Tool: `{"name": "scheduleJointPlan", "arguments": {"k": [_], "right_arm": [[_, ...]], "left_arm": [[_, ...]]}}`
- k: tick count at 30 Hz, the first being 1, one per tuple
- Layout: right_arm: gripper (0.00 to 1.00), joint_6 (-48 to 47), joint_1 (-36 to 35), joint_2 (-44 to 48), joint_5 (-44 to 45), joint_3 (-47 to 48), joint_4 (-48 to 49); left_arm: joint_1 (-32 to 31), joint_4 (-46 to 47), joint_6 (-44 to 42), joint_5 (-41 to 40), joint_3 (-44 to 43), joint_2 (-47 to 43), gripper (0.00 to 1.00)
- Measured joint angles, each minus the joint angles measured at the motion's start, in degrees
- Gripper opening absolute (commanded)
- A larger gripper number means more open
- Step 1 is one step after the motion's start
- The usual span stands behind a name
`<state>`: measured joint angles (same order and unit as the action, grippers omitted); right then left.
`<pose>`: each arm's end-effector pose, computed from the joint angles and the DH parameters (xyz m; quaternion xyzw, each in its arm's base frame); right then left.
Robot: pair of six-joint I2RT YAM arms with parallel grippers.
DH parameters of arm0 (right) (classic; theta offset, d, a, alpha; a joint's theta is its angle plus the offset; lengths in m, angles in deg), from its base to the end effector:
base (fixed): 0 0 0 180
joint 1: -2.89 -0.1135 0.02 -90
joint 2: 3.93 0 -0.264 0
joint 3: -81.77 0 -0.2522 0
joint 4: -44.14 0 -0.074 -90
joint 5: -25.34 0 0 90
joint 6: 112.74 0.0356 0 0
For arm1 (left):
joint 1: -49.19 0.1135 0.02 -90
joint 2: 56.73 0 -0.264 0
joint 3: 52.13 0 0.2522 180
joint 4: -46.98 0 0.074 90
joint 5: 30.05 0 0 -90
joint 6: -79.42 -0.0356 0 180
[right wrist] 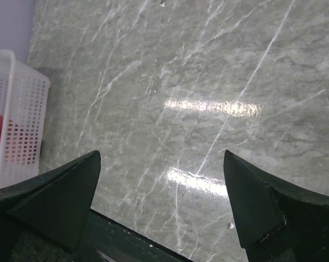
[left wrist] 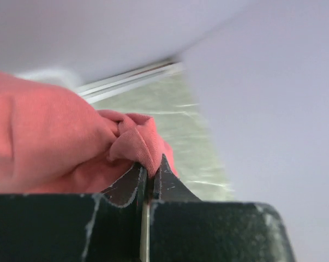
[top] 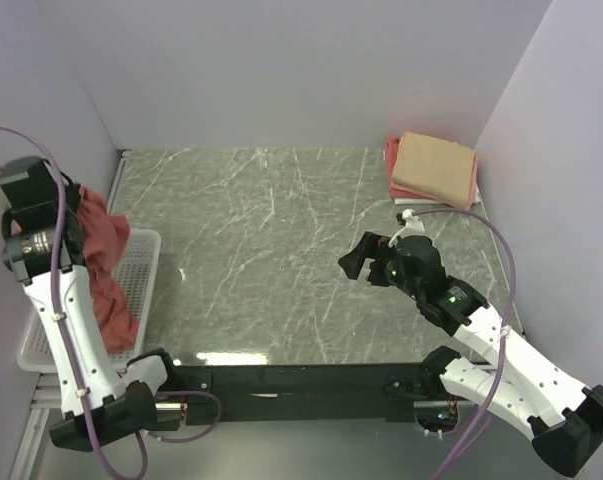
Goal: Fold and stack the t-shirts
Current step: Grab the tshirt from the pile, then move the tshirt to the center of the board
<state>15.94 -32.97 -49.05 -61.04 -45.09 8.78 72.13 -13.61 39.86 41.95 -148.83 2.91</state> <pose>0.1478 0.1041 0.2855 0.0374 0.8531 0.2932 0.4299 0.1677 0.0829 0.4502 -0.5624 0.6112 -0.0016 0.5569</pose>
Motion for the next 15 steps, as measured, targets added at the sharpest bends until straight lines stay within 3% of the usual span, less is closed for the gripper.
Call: {"name": "scheduleJointPlan", "arguments": {"k": [3,9,15], "right_arm": [[0.99,-0.3,0.0,0.0,0.0,1.2,0.2],[0.99,-0.9,0.0,-0.1,0.7,4.0,0.7],[1.0,-1.3,0.0,-0.1,2.5,5.7,1.1]], "left_arm": [[-4.2,-1.3,-0.2,1.4,-10.6,1.8,0.01],[-23.0,-2.6,-1.0,0.6,-34.9,12.1,0.01],[-40.0,-2.1,-3.5,-2.5,-47.1,20.9,0.01]]}}
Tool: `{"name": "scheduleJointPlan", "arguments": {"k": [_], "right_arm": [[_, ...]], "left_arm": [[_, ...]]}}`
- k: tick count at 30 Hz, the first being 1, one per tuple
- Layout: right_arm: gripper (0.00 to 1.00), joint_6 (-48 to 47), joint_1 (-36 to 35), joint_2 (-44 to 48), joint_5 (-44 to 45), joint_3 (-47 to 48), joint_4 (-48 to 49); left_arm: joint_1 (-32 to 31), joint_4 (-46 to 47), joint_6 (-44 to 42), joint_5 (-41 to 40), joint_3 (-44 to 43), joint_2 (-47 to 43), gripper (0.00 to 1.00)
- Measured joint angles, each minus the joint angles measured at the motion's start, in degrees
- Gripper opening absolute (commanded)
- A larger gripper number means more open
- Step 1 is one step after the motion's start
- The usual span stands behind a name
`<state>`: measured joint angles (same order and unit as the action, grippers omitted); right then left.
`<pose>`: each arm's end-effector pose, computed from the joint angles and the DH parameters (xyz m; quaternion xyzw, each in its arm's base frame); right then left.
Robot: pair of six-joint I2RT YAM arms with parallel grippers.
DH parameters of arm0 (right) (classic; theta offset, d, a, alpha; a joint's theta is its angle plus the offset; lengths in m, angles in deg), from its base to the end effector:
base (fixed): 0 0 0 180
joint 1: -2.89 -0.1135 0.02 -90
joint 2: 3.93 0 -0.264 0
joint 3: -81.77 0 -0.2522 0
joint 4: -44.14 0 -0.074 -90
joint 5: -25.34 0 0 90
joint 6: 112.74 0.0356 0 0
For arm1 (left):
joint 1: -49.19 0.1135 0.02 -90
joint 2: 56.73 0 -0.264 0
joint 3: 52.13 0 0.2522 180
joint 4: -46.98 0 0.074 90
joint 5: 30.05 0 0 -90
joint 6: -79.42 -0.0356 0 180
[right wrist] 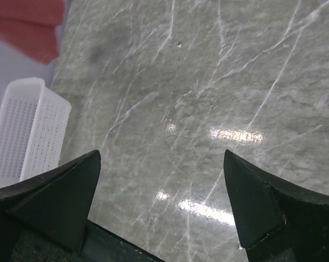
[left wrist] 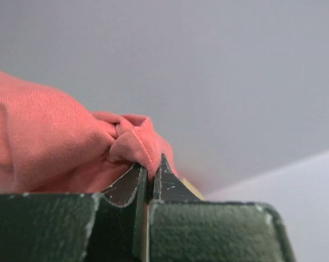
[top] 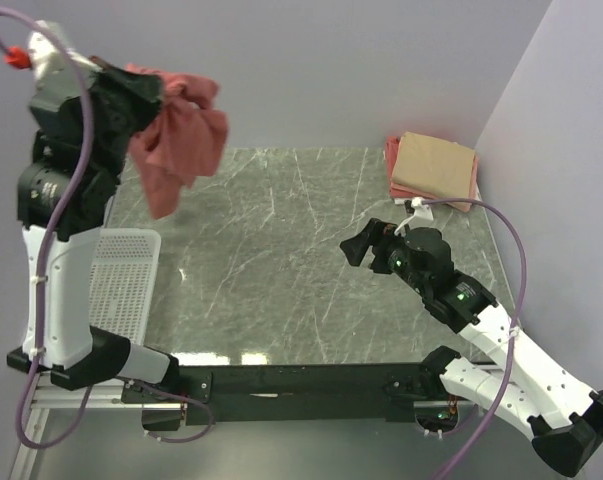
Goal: Fold and stack the t-shirts
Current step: Move the tshirt to the center of the board, then flatten the tshirt out
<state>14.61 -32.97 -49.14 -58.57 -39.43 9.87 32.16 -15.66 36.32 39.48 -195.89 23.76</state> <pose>0.1493 0.1033 0.3215 0.0409 0.8209 0.3036 0.4819 0.1922 -0.0458 0.6003 -0.3004 0.6361 -0.2644 0.6597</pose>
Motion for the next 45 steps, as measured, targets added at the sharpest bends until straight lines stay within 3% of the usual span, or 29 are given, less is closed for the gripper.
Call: {"name": "scheduleJointPlan", "arguments": {"k": [6,11,14,15,16,17,18,22,24,26,29,32,36,45], "right_arm": [[1.0,-0.5,0.0,0.0,2.3,0.1,-0.1],[1.0,-1.0,0.0,0.1,3.5,0.0,0.0],[0.99,-1.5,0.0,0.7,3.6,-0.9,0.5],[0.99,-1.9,0.0,1.0,3.6,-1.6,1.0],[0.97,-2.1,0.0,1.2,3.6,-2.1,1.4],[0.97,-2.4,0.0,1.3,3.6,-2.9,2.0],[0.96,-2.8,0.0,1.3,3.6,-3.6,2.4],[0.91,-4.2,-1.0,-2.4,4.2,-4.6,3.8],[0.88,-4.6,-2.8,-6.0,5.2,-4.5,4.9],[0.85,-5.2,-4.9,-11.0,6.4,-3.9,5.3],[0.78,-6.3,-7.9,-21.3,8.2,-0.4,5.4],[0.74,-7.3,-9.8,-32.7,10.0,5.8,5.5],[0.73,-8.4,-11.1,-43.6,12.5,13.7,6.0],[0.68,-9.2,-11.6,-59.1,16.9,31.8,2.3]], "left_arm": [[-14.8,2.5,-2.7,-3.4,1.6,4.4,0.01],[-16.9,7.1,-2.4,-0.5,14.1,5.0,0.01],[-16.9,8.2,-2.3,4.9,17.0,10.7,0.01],[-16.9,9.0,-2.3,7.0,16.9,13.5,0.04],[-17.0,9.4,-2.5,11.0,15.6,19.3,0.15],[-17.0,9.8,-2.6,11.9,15.3,21.0,0.15],[-17.1,9.7,-2.9,14.4,14.0,25.0,0.28],[-17.2,9.7,-4.7,22.3,11.0,38.4,0.48],[-17.2,9.2,-4.9,23.9,13.1,40.2,0.54],[-16.8,9.8,-4.7,24.5,17.4,38.6,0.55],[-14.4,13.7,-3.2,25.9,31.5,29.0,0.56],[-7.9,16.5,-1.3,26.6,44.7,16.7,0.55],[0.4,19.4,-0.2,26.3,53.7,6.3,0.53],[2.4,22.5,-0.2,29.4,65.9,4.3,0.51]]}}
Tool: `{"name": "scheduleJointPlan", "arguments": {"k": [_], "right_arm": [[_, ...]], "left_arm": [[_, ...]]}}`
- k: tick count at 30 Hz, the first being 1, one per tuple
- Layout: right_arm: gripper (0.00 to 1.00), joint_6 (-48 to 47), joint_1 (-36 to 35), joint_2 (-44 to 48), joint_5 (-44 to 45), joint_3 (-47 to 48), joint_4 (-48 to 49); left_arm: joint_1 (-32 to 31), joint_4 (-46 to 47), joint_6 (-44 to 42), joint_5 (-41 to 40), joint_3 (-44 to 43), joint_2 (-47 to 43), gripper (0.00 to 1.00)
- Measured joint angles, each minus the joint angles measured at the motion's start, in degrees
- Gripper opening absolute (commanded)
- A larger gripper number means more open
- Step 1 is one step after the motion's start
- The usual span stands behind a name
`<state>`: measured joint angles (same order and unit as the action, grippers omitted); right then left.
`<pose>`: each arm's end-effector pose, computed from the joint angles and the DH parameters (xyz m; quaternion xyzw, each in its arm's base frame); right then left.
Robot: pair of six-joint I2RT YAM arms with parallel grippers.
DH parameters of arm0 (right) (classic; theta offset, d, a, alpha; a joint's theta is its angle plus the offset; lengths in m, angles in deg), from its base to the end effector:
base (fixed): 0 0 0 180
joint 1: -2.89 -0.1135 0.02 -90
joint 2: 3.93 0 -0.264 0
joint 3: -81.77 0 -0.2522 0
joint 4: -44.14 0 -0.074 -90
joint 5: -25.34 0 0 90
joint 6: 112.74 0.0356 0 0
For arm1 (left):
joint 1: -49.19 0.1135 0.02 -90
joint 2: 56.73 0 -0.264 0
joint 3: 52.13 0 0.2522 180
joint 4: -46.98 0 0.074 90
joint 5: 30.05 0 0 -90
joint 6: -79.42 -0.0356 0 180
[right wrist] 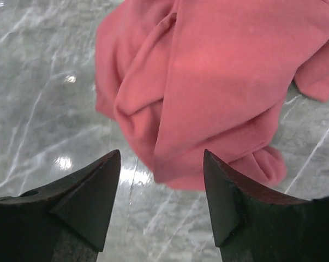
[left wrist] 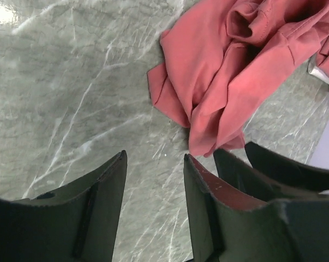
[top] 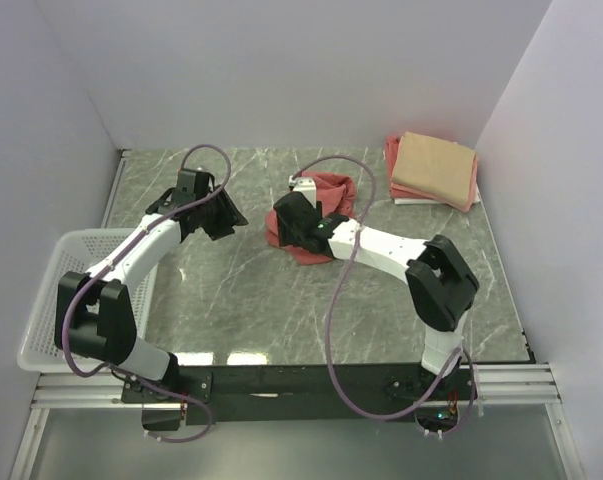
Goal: Fold and stack the t-shirts
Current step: Flatten the tshirt out
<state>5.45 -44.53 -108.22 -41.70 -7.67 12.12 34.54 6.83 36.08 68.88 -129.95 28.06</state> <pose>0.2840 0.2886 0.2330 -0.0777 0.9076 0.0806 0.4046 0.3088 -0.0864 0.2658 -0.2285 0.8999 -0.2481 0.2765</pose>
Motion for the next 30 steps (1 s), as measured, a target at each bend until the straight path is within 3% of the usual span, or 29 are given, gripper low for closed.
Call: {"name": "scheduleJointPlan", "arguments": {"k": [5,8,9,10,12,14,18,23,30], "right_arm": [[0.59,0.3,0.0,-3.7,1.7,2.1,-2.1],[0.46,0.5,-0.1,-5.5,2.0,2.4,-3.6],[0.41,0.6,-0.1,-6.0,2.2,2.4,-3.9],[0.28,0.7,-0.1,-6.5,2.3,2.5,-4.3],[0.11,0.9,0.0,-6.6,2.8,2.5,-5.5],[0.02,1.1,0.5,-6.0,3.3,2.3,-5.9],[0.0,1.2,3.4,-1.0,2.9,-0.6,-6.5],[0.0,0.8,12.4,13.0,1.5,-5.9,-7.5],[0.0,-0.2,19.5,26.7,0.2,-6.1,-8.7]], "left_arm": [[0.1,1.4,0.0,1.4,0.7,0.2,0.49],[0.1,2.6,0.1,2.5,0.9,0.6,0.46],[0.1,3.1,0.2,2.9,1.0,0.8,0.46],[0.1,3.5,0.2,3.3,1.1,1.1,0.45],[-0.5,4.5,0.5,3.5,1.6,1.8,0.45],[-1.9,4.9,0.6,3.5,1.7,3.0,0.43],[-7.3,6.3,1.0,3.2,1.7,6.4,0.43],[-14.9,8.6,1.3,2.5,1.7,10.9,0.45],[-19.3,10.2,2.7,0.2,0.3,18.3,0.51]]}}
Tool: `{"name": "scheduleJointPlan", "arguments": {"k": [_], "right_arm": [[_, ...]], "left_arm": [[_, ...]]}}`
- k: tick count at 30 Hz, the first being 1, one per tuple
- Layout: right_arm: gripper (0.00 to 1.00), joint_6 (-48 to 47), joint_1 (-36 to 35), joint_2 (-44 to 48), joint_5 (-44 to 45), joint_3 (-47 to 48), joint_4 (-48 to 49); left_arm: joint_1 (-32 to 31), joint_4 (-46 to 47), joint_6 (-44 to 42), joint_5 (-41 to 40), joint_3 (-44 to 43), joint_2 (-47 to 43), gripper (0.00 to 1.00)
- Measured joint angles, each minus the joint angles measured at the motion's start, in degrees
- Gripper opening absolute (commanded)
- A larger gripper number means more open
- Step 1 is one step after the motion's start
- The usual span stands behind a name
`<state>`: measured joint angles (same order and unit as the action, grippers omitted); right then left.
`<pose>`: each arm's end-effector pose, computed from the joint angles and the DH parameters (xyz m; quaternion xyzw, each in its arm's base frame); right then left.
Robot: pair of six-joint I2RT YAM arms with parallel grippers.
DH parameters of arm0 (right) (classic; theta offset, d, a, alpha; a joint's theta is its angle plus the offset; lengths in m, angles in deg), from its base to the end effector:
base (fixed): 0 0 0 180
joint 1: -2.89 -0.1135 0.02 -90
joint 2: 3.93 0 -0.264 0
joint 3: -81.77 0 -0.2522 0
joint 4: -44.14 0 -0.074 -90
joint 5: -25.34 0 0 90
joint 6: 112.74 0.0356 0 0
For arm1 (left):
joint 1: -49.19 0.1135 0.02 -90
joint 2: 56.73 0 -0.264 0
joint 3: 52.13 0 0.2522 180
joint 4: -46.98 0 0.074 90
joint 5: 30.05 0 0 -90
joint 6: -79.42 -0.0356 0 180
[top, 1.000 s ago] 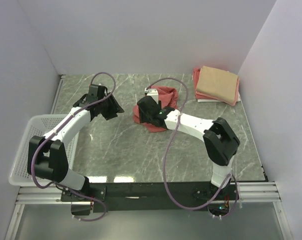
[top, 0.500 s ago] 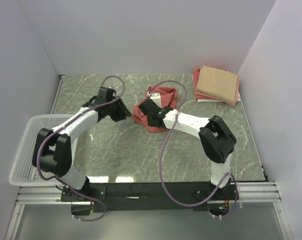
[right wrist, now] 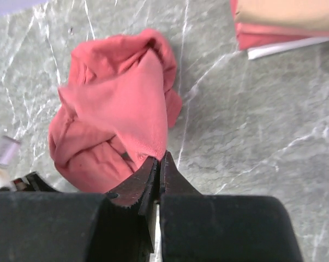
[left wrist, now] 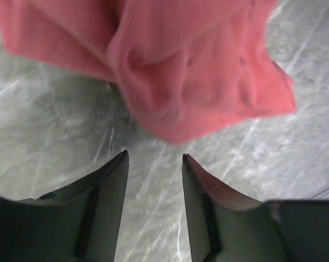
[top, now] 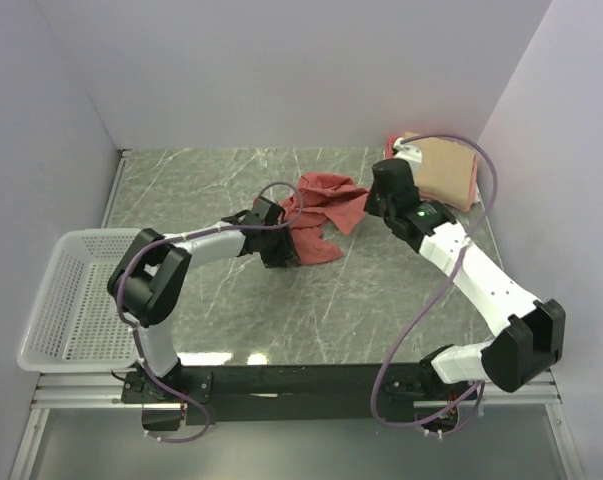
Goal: Fold and stack the t-shirts
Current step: Flatten the tshirt out
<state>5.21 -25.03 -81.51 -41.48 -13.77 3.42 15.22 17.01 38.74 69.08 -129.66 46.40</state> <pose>0.2736 0.1291 0.3421 0.0948 0.8643 0.0594 0.4904 0.3030 -0.2109 0.1716 -0.1038 0.9468 -0.2529 0.1699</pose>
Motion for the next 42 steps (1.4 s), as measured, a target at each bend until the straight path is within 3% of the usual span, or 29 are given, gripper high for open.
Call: {"name": "scheduleJointPlan", "arguments": {"k": [6,9,10,11,12,19,24,27,33,36,39,40,42], "right_arm": [[0.0,-1.1,6.2,3.6,-3.5,0.1,-2.4],[0.0,-1.4,8.6,3.8,-4.7,1.2,-3.7],[0.0,-1.5,9.0,3.8,-5.0,1.7,-4.3],[0.0,-1.5,9.4,3.8,-5.4,2.3,-4.7],[0.0,-1.5,9.7,3.8,-5.8,3.0,-5.1],[0.0,-1.3,14.8,3.1,-9.7,10.6,-7.2],[0.0,-0.2,21.3,-0.3,-15.0,17.6,-8.2],[0.0,1.2,24.5,-2.3,-19.3,20.6,-8.7],[0.0,4.2,26.7,-2.7,-26.0,22.8,-8.7],[0.0,5.8,27.3,1.8,-28.0,16.5,-5.6],[0.0,7.8,29.4,10.5,-30.7,3.6,-2.8],[0.0,8.4,30.3,14.0,-31.4,-1.2,-2.5],[0.0,9.1,31.5,20.7,-31.9,-10.1,-1.7]], "left_arm": [[-1.2,2.2,1.2,-1.1,-3.1,4.8,0.52],[-1.4,3.6,2.1,-1.7,-4.7,5.9,0.3],[-1.4,3.7,2.5,-2.1,-5.4,6.2,0.12],[-1.4,3.6,3.0,-2.7,-6.1,6.4,0.02],[-1.4,3.4,3.0,-3.3,-6.8,6.5,0.0],[1.9,-2.6,2.3,-9.0,-9.8,3.6,0.0],[14.3,-8.5,0.5,-10.7,-11.8,-4.4,0.0],[21.2,-12.1,-1.3,-12.7,-18.3,-7.0,0.0],[22.6,-15.4,-4.2,-14.8,-25.1,-12.7,0.0],[22.4,-14.1,-4.5,-14.8,-18.1,-19.1,0.0],[22.3,-11.4,-3.5,-12.8,-2.5,-28.7,0.08],[22.2,-10.7,-3.0,-12.0,2.5,-31.5,0.24],[21.7,-10.3,-1.7,-10.6,12.9,-37.3,0.39]]}}
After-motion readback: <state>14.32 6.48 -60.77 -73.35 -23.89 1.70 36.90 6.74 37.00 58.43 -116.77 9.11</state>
